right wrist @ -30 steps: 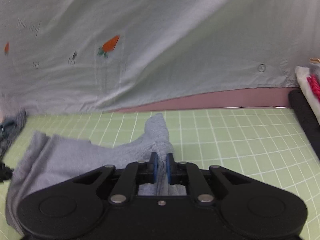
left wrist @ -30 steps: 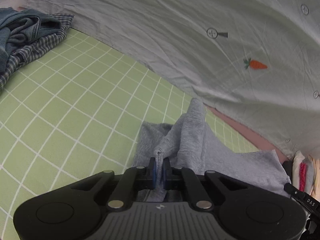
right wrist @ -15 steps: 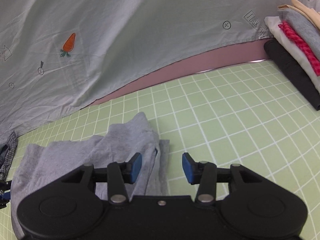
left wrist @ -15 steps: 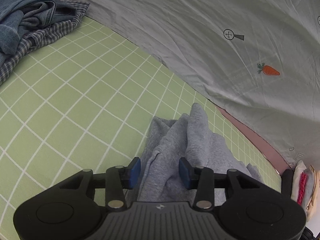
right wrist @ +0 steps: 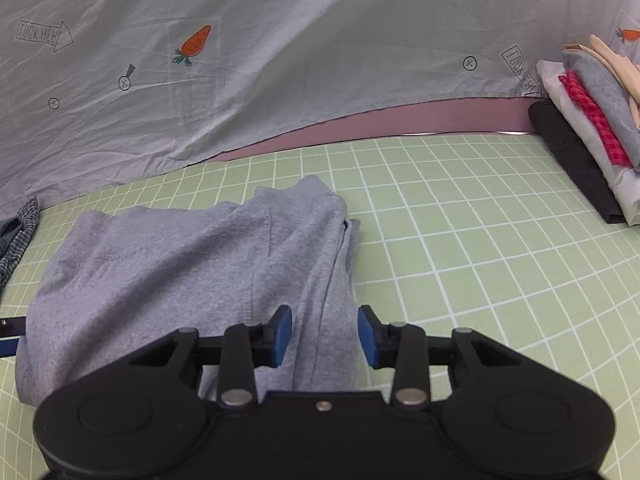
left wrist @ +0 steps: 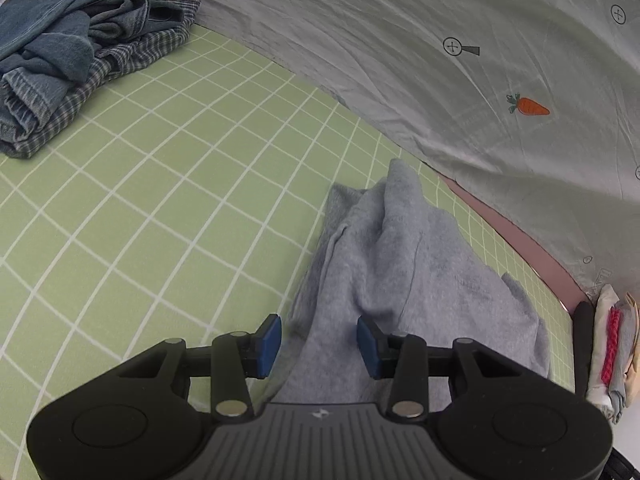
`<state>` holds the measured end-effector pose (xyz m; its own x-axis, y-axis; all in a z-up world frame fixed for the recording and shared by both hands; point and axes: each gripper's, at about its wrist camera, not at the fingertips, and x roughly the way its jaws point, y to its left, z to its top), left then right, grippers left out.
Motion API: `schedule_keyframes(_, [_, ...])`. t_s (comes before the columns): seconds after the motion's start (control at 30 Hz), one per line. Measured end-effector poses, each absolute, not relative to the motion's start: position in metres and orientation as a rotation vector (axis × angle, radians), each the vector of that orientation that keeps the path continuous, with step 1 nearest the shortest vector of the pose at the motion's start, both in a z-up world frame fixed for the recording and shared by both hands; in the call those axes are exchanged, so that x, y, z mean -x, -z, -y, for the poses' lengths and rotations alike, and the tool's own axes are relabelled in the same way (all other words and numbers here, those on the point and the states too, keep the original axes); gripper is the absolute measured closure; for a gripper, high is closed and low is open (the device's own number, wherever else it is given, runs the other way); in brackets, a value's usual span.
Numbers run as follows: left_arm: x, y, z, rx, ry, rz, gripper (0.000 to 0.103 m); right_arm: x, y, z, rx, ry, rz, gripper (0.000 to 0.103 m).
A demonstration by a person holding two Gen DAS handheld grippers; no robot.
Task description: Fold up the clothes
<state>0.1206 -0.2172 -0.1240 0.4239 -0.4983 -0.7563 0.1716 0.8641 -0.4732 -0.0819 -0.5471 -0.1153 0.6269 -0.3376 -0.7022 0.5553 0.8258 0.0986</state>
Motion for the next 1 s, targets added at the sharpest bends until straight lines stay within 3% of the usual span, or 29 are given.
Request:
schedule_keyframes(0.33, [-0.087,0.133,0.22,0.304,0.461,-1.067,0.062,0.091,0.13,0.521,-0.325,0.444,-0.805,0.071])
schedule_keyframes(0.37, [-0.087,0.133,0.221,0.3,0.463,-1.062,0.064,0.09,0.133,0.522,-0.334,0.445,-0.81,0.074])
schedule_keyframes(0.43, [-0.086,0.132,0.223,0.283,0.472,-1.046,0.095,0.09,0.136,0.524,-0.324,0.442,-0.815,0.088])
schedule_keyframes(0.5, [-0.085,0.129,0.224,0.261,0.476,-1.028,0.095,0.095,0.133,0.526,-0.311,0.449,-0.804,0.099])
schedule_keyframes(0.67, [-0.074,0.1,0.194,0.342,0.435,-0.966,0.095,0.122,0.101,0.533,-0.273,0.528,-0.736,0.103])
schedule_keyframes(0.8, [-0.074,0.124,0.189,0.349,0.4,-1.045,0.094,0.135,0.113,0.541,-0.281,0.552,-0.79,0.103])
schedule_keyframes(0.93, [-0.075,0.13,0.191,0.321,0.378,-1.058,0.086,0.133,0.14,0.54,-0.35,0.559,-0.866,0.1])
schedule_keyframes(1.0, [-0.077,0.12,0.187,0.297,0.372,-1.008,0.083,0.133,0.131,0.541,-0.322,0.577,-0.829,0.073])
